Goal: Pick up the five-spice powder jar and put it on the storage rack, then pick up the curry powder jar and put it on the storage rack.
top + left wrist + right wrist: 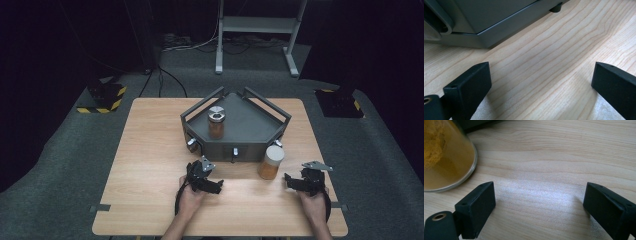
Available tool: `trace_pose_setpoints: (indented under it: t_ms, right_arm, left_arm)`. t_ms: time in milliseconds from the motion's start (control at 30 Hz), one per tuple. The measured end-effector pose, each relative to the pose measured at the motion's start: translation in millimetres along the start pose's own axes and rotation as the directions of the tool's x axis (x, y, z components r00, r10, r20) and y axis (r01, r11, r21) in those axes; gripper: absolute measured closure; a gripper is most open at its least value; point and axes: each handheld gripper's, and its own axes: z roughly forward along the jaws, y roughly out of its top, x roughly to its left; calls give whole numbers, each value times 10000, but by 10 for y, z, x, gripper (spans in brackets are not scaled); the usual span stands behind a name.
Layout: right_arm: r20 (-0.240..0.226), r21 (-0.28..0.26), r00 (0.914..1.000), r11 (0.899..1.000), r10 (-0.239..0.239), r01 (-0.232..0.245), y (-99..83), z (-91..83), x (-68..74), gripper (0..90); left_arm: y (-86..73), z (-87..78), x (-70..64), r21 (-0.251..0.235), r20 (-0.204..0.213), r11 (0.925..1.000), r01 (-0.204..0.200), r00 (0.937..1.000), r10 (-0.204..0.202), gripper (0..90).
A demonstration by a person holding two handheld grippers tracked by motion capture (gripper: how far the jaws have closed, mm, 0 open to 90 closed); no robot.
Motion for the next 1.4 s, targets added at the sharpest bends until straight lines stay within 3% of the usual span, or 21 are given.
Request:
trace_pose_setpoints:
  t_ms: [1400]
  right_arm:
    - [-76, 53, 9999, 9999, -99, 99, 15, 7, -11, 86]
  left_arm:
    - [1, 0, 2, 1, 3, 10000, -14, 10000, 14, 27]
